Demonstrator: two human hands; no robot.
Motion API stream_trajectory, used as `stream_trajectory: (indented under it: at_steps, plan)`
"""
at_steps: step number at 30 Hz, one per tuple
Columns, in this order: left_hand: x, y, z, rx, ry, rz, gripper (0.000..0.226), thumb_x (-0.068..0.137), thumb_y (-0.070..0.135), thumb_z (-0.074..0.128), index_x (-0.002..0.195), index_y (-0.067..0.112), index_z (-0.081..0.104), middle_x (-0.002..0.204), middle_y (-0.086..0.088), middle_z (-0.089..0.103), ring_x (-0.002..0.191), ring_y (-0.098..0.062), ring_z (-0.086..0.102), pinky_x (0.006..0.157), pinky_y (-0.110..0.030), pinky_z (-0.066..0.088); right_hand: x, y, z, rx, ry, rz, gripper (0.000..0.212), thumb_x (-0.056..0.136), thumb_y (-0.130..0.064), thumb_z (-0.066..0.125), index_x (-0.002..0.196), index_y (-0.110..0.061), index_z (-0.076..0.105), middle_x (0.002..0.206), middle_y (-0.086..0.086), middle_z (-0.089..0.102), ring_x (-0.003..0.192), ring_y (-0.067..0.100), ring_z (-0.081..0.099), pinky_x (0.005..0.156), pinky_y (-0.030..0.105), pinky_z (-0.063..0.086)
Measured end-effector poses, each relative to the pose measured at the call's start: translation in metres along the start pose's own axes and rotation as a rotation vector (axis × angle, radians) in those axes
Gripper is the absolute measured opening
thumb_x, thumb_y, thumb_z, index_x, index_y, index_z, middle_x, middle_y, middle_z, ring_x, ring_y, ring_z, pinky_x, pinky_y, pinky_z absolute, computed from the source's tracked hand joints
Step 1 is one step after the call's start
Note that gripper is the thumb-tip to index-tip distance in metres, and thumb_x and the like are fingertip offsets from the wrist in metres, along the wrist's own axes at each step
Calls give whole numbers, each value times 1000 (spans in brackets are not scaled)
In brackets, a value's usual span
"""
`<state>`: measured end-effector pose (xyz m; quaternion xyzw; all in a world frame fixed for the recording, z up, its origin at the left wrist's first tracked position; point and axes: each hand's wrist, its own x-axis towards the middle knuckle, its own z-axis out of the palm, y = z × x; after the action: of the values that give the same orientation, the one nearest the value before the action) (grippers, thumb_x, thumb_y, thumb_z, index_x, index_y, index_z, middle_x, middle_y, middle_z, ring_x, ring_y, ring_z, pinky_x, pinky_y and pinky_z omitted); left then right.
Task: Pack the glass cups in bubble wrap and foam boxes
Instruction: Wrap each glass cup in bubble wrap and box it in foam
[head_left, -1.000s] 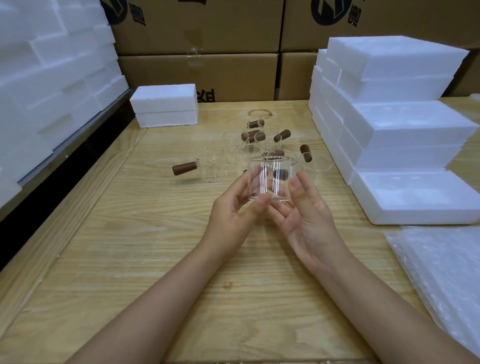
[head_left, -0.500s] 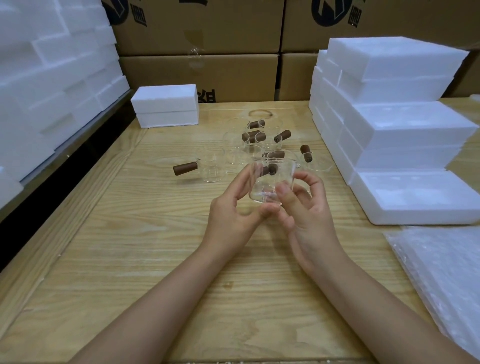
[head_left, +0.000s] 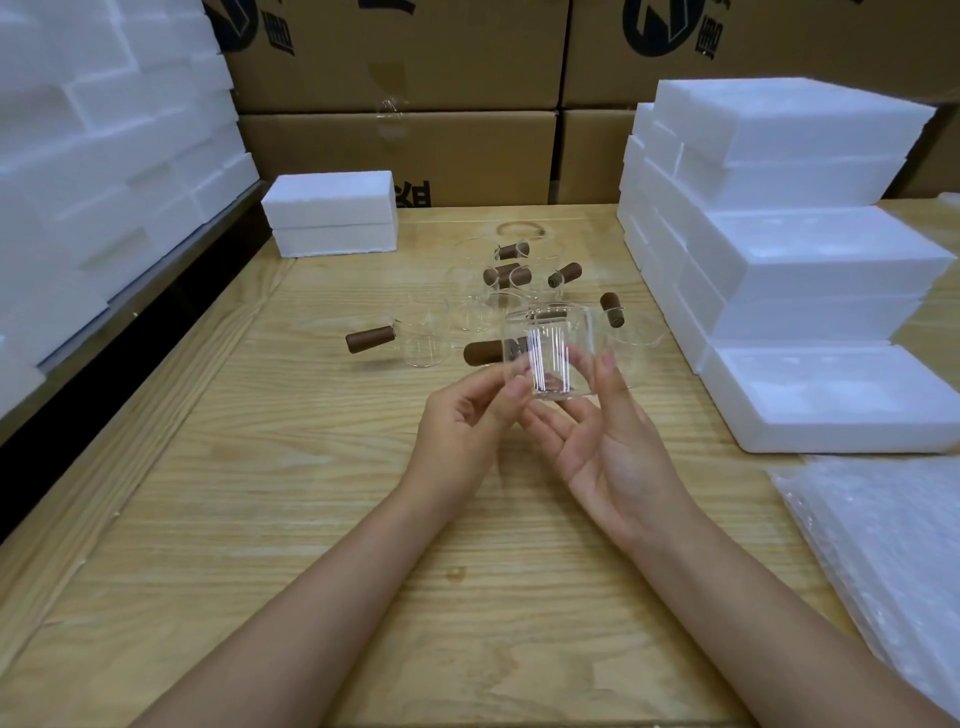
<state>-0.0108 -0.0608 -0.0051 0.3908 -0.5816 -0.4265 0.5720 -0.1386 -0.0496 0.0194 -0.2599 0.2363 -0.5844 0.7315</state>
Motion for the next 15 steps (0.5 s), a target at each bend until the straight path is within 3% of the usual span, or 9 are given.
stream_trajectory:
  at_steps: [2, 5, 8, 12, 15]
  plan:
    - [0, -1, 1, -14, 15, 10, 50, 78, 26, 54, 124, 7, 52, 98, 9, 68, 91, 10, 64, 77, -8, 46, 1, 1, -1, -36, 1, -14, 50, 79, -42, 56, 120, -12, 54, 124, 22, 60, 98, 28, 69, 73, 29, 57]
    - [0, -1, 2, -27, 31, 13, 39, 79, 25, 54, 116, 15, 59, 96, 11, 69, 90, 10, 65, 76, -7, 46, 2, 4, -2, -148, 46, -80, 55, 79, -48, 56, 120, -13, 55, 122, 16, 61, 99, 26, 66, 78, 34, 57]
    - [0, -2, 0, -6, 36, 11, 27, 77, 28, 74, 102, 23, 65, 99, 17, 70, 94, 8, 65, 80, -10, 48, 3, 4, -1, -286, 104, -206, 61, 70, -55, 72, 116, -19, 54, 111, 3, 62, 98, 15, 65, 81, 29, 54]
    - [-1, -2, 2, 59, 50, 41, 51, 61, 49, 76, 103, 23, 67, 94, 20, 72, 101, -3, 66, 91, -22, 48, 1, 5, -1, -383, 141, -270, 69, 54, -40, 81, 113, -23, 49, 111, 4, 58, 92, 10, 66, 80, 27, 53]
    - [-1, 1, 3, -12, 45, 14, 71, 52, 72, 77, 103, 24, 64, 99, 16, 72, 99, 0, 66, 88, -19, 49, 1, 4, -1, -277, 126, -246, 61, 61, -38, 75, 113, -17, 53, 108, 7, 63, 94, 17, 65, 82, 29, 53]
